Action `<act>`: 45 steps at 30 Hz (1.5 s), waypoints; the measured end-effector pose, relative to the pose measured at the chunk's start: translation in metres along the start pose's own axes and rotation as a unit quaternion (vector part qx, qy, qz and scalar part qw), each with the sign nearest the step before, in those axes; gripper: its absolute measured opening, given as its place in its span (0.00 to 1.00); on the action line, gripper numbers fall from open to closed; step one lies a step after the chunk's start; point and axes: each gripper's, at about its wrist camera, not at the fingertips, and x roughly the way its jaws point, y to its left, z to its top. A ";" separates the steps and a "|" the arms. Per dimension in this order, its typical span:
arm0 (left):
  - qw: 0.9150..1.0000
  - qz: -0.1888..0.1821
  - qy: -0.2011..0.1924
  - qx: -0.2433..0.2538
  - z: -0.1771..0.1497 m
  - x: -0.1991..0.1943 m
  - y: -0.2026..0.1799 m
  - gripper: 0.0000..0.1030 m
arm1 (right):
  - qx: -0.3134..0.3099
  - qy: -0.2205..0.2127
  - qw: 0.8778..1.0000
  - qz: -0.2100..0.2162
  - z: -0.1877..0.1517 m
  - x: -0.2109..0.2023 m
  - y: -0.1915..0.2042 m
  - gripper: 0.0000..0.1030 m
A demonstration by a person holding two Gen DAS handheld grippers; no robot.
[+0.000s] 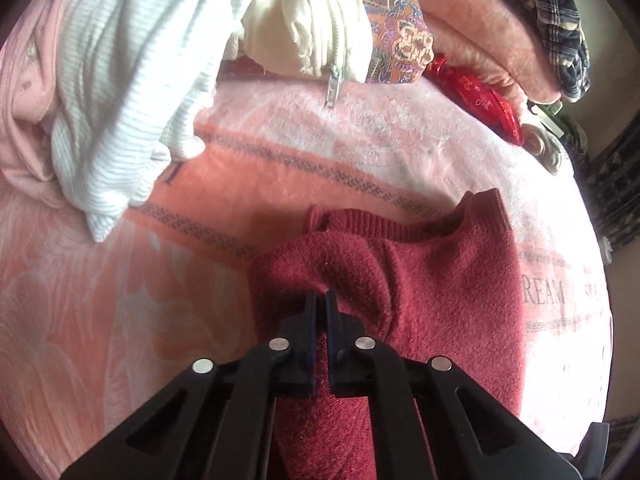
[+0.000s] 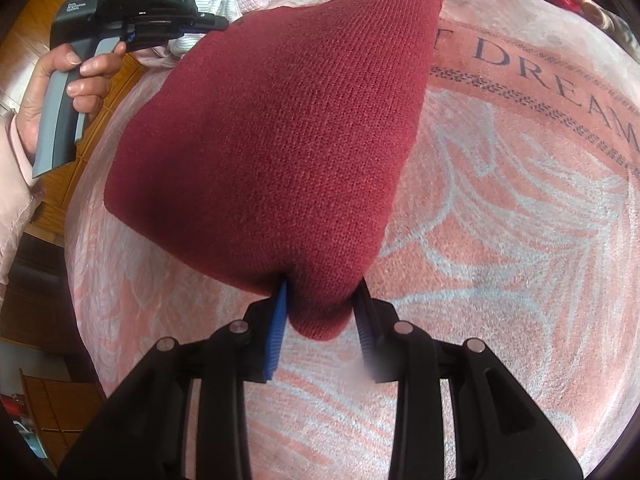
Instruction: Fold small clothes
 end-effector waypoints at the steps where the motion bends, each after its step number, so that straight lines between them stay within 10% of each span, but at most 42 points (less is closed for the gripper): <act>1: 1.000 -0.006 0.003 -0.006 0.000 -0.001 0.002 0.06 | 0.000 0.000 1.000 0.000 0.000 0.000 0.000 0.31; 3: 0.999 -0.031 0.003 -0.017 -0.002 -0.006 0.009 0.10 | -0.001 0.000 1.000 0.000 0.000 0.000 0.001 0.31; 5: 1.000 -0.022 -0.007 -0.008 -0.005 -0.012 0.012 0.43 | -0.002 0.001 1.000 -0.001 0.000 0.001 0.002 0.31; 10: 1.000 -0.003 -0.008 -0.015 -0.003 -0.006 0.019 0.56 | -0.002 0.002 1.000 -0.007 0.001 0.003 0.004 0.32; 15: 1.000 -0.005 0.021 -0.020 -0.001 0.021 0.013 0.50 | 0.000 0.008 1.000 -0.001 0.003 0.003 0.002 0.32; 18: 0.999 -0.015 0.009 -0.042 0.001 0.022 0.015 0.13 | -0.003 0.007 1.000 0.002 0.004 0.002 0.000 0.32; 30: 0.999 0.023 -0.015 -0.040 -0.005 0.035 0.028 0.13 | 0.002 0.013 1.000 0.006 0.006 0.003 -0.001 0.32; 38: 0.998 -0.028 0.004 -0.056 -0.020 -0.008 0.046 0.73 | -0.003 0.006 1.000 -0.001 0.015 -0.023 -0.002 0.41; 45: 0.992 -0.100 0.049 -0.056 -0.057 -0.021 0.061 0.80 | 0.038 -0.023 0.999 -0.004 0.050 -0.057 -0.025 0.51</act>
